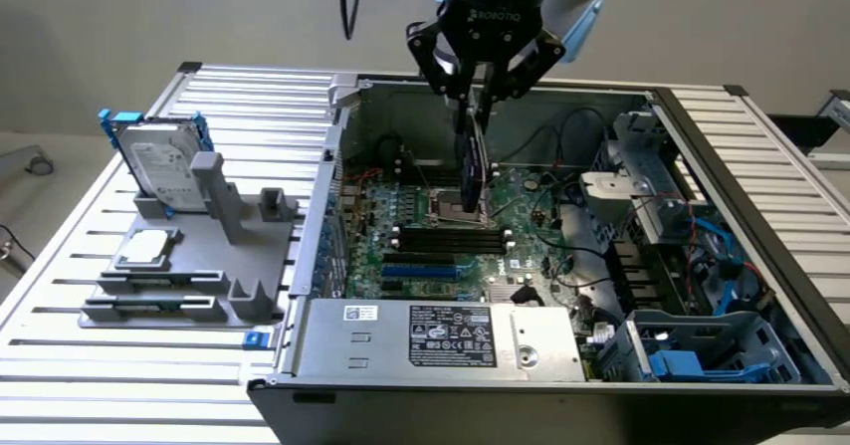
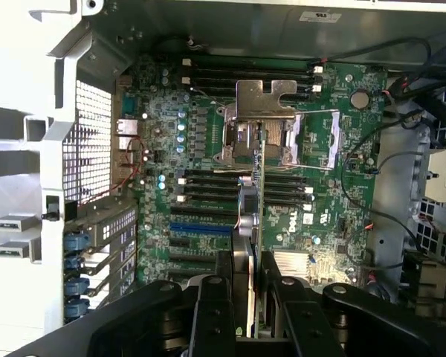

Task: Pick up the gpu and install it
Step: 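Insert the gpu into the slot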

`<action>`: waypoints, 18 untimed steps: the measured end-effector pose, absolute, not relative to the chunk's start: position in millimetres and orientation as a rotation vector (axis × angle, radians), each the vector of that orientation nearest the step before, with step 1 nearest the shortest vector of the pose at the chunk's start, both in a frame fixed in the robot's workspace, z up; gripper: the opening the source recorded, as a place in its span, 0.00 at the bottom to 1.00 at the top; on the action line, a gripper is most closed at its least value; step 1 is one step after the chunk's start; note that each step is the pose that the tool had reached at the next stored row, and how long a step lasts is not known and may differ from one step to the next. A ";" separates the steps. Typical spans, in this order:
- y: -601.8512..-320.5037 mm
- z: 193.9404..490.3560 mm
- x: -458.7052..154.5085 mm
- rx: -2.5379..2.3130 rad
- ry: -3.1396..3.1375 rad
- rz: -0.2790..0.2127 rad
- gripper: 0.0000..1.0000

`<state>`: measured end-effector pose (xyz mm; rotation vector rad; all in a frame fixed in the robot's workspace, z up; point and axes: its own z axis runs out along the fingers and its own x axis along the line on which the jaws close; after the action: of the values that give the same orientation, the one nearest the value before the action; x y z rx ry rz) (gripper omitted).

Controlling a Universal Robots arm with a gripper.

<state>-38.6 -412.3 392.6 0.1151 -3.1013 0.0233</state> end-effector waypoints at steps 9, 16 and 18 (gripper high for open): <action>-412.3 390.7 -38.7 0.368 -3.083 0.028 0.26; -412.3 388.9 -38.7 0.565 -3.054 0.032 0.26; -412.3 388.3 -38.7 0.620 -3.044 0.032 0.26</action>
<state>-38.7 -412.3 388.3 0.6196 -3.0440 0.0325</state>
